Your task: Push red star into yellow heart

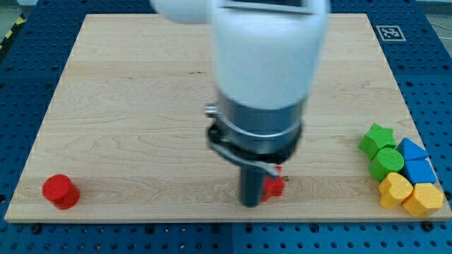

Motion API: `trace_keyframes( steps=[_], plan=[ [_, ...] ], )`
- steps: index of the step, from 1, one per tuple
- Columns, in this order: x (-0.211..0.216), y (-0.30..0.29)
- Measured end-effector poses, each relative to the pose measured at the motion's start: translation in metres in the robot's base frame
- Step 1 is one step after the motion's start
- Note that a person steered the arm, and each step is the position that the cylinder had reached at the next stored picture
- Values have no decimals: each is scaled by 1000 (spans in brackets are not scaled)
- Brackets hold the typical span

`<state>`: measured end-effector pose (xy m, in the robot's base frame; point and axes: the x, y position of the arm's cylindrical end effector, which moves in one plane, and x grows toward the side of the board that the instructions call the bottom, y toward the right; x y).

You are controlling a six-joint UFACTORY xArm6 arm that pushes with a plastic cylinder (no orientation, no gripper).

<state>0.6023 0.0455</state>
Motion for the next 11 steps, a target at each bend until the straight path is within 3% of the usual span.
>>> trace_keyframes(
  steps=[2,3,4,5,6,7,11],
  plan=[
    [0,116],
    [11,127],
    [16,87],
    [4,9],
    [-26,-23],
    [-44,-4],
    [-23,122]
  ],
)
